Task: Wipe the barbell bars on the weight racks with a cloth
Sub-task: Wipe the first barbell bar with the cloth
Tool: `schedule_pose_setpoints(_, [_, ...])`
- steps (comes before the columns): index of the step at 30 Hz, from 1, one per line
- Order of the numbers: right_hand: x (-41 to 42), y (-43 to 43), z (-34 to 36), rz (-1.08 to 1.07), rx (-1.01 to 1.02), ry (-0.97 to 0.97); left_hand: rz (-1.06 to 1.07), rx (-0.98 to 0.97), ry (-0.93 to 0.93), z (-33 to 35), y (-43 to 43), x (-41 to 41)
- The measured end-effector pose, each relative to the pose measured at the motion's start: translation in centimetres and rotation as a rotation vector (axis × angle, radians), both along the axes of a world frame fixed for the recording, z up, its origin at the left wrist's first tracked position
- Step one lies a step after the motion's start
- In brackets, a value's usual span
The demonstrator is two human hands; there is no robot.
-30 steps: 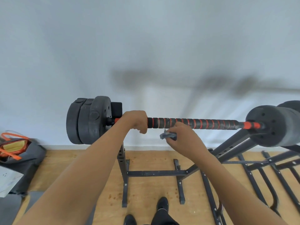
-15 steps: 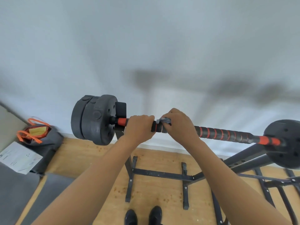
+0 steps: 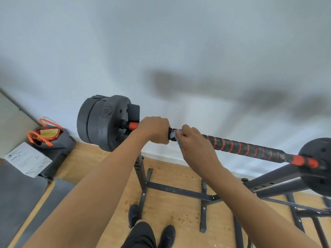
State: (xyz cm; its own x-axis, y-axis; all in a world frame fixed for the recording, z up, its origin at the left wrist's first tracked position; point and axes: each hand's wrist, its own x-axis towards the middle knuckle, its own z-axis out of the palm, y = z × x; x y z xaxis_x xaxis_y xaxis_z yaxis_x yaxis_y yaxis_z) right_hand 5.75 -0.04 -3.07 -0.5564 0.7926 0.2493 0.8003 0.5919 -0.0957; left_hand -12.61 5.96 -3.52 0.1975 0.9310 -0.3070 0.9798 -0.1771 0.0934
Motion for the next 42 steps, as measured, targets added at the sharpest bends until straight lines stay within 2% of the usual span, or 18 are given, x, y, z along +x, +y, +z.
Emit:
schedule_pose_setpoints(4, [0.9,-1.9,0.9,0.052,-0.067,0.040,0.018,-0.188,-0.099,0.0,1.2,-0.2])
schedule_pose_setpoints(8, [1.1,2.2,3.4,-0.087,-0.064,0.227,0.029,-0.337,-0.186,0.1,2.1,-0.6])
schedule_pose_setpoints(11, [-0.6,4.3,3.8,-0.151,-0.129,0.130,0.025,-0.366,-0.195,0.1,2.2,-0.6])
schedule_pose_setpoints(14, [-2.3,2.3,2.2,-0.153,-0.186,-0.003,0.009,-0.391,-0.187,-0.2,2.5,-0.7])
schedule_pose_setpoints(17, [-2.1,0.7,1.4,-0.164,-0.136,0.027,-0.023,-0.444,-0.203,-0.2,2.9,-0.9])
schedule_pose_setpoints(20, [-1.6,-0.3,0.7,-0.149,-0.130,-0.033,-0.043,-0.498,-0.224,0.1,3.1,-0.9])
schedule_pose_setpoints(25, [-0.7,-4.8,-1.3,-0.098,-0.257,-0.074,-0.040,-0.563,-0.288,0.7,3.0,-1.1])
schedule_pose_setpoints(27, [0.2,-5.6,-1.4,-0.101,-0.282,-0.017,-0.037,-0.486,-0.333,0.7,2.5,-1.2])
schedule_pose_setpoints(29, [0.8,-4.6,0.3,-0.140,-0.232,0.126,-0.056,-0.204,-0.290,0.7,1.2,-1.2])
schedule_pose_setpoints(31, [1.0,-2.3,2.5,-0.162,-0.137,0.235,-0.117,0.132,-0.117,0.5,-0.6,-1.0])
schedule_pose_setpoints(33, [0.7,0.5,4.2,-0.183,-0.054,0.288,-0.130,0.307,-0.059,-0.5,-2.1,-0.6])
schedule_pose_setpoints(35, [-0.1,2.9,4.3,-0.201,-0.030,0.289,-0.089,0.399,-0.061,-1.6,-2.8,-0.3])
schedule_pose_setpoints(37, [-1.3,3.3,2.8,-0.183,-0.078,0.208,-0.051,0.459,-0.011,-2.2,-2.9,0.1])
schedule_pose_setpoints(39, [-2.5,1.8,1.0,-0.148,-0.101,0.128,-0.038,0.450,0.038,-2.1,-2.8,0.5])
schedule_pose_setpoints(42, [-2.3,0.0,0.0,-0.121,-0.094,0.136,-0.036,0.437,0.053,-1.9,-2.5,0.5])
